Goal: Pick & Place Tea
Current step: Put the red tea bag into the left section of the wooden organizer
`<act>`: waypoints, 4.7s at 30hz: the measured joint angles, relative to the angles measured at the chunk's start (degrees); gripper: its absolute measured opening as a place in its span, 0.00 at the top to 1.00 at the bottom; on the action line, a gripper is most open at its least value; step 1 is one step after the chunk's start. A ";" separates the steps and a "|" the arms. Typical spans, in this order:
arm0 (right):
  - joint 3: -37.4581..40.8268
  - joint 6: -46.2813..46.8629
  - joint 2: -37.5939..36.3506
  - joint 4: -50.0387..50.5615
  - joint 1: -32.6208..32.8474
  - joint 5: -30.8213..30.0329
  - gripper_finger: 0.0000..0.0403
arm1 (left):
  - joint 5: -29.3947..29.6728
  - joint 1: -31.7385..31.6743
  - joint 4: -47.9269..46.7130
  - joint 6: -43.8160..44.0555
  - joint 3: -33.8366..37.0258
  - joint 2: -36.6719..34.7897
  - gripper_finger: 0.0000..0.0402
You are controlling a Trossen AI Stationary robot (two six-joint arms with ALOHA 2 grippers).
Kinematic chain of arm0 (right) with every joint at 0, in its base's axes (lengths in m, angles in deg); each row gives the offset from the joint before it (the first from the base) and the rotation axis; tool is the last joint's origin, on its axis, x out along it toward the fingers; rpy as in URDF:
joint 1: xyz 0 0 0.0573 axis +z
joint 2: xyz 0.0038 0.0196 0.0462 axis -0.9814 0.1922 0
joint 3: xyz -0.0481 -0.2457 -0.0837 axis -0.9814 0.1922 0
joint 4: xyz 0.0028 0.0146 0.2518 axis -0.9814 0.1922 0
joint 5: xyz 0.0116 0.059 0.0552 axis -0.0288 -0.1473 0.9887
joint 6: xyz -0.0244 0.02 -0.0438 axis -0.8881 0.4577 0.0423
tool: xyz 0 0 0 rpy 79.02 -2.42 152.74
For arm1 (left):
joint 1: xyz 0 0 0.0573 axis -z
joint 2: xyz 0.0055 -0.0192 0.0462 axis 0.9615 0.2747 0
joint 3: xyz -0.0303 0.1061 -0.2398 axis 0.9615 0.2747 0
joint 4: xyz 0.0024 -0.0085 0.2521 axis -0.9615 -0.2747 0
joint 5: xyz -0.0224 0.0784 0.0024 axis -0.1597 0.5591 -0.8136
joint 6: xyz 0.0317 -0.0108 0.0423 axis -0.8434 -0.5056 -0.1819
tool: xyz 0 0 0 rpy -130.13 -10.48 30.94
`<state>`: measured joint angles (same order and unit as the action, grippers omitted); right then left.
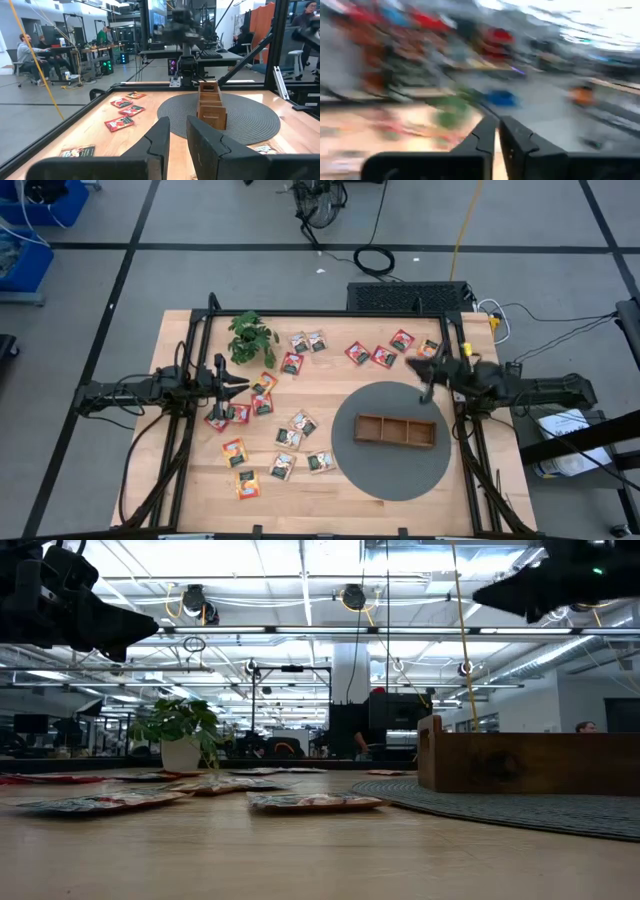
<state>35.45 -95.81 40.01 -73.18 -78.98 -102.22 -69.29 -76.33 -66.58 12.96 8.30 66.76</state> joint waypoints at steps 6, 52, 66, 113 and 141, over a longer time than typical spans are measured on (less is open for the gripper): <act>-16.51 -5.82 17.49 12.23 -3.85 -24.51 0.69 | 0.08 0.00 0.01 0.02 0.00 0.00 0.82; -50.58 1.84 72.13 66.85 -38.46 12.38 0.43 | 0.04 0.01 -0.02 0.02 0.00 0.00 0.82; -45.89 1.31 74.96 63.64 -38.48 15.31 0.43 | 0.02 0.00 -0.01 0.02 0.00 0.00 0.82; -44.89 -9.71 82.96 54.90 -38.94 6.24 0.50 | 0.02 0.01 -0.02 0.02 0.00 0.00 0.82; -44.92 -11.17 82.96 55.96 -38.85 6.29 1.00 | 0.03 0.00 -0.02 0.02 0.00 0.00 0.82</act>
<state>-9.46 -106.97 122.97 -17.22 -117.83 -95.93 -69.25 -76.33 -66.60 12.98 8.30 66.76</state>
